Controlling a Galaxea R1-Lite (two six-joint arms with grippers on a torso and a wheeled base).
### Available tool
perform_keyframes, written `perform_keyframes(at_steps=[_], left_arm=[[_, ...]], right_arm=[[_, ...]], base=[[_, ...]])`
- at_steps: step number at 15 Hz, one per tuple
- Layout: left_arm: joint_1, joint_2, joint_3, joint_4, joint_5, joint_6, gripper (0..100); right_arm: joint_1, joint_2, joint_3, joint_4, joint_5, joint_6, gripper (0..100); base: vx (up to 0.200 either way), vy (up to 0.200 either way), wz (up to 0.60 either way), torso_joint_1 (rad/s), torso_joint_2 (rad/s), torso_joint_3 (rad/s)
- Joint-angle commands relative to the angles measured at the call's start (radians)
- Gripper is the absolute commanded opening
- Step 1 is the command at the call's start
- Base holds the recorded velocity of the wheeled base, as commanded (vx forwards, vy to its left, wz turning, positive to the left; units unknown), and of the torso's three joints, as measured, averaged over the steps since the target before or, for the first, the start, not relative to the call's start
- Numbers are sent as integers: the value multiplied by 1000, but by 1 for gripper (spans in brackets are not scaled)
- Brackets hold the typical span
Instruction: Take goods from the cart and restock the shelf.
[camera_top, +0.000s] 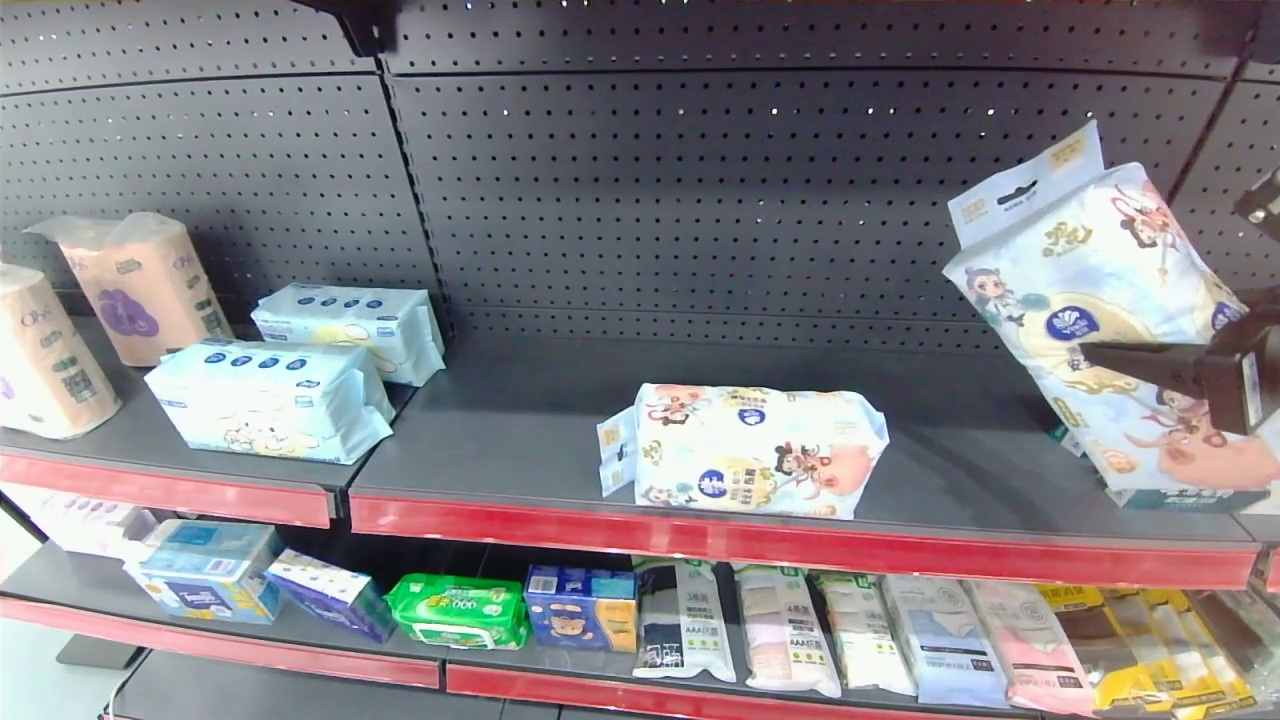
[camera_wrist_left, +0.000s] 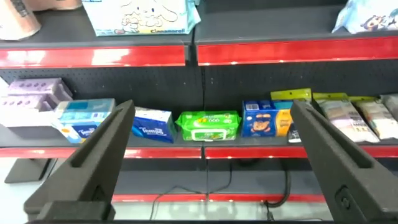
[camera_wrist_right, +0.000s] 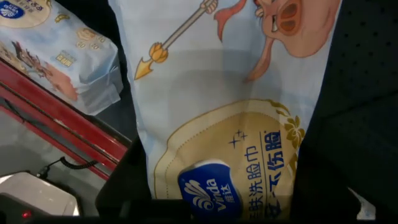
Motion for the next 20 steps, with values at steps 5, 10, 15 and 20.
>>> perform_keyframes(at_steps=[5,10,15,20], left_arm=[[16,-77,54,-5,4,1,100],[16,-77,92,-9,33,-6,100],[16,-77,146,-127,-90,57,100],[19,-77,152,-133,39,-31,100]], right_arm=[[1,60,-29,-17,-11,12,0],[1,116,-33,-172,-11,6,0],[6,116,-21,-165,-11,6,0],[12,129,-25,-167,-19,4,0]], base=[[0,0,0,0,0,0],[0,0,0,0,0,0],[0,0,0,0,0,0],[0,0,0,0,0,0]])
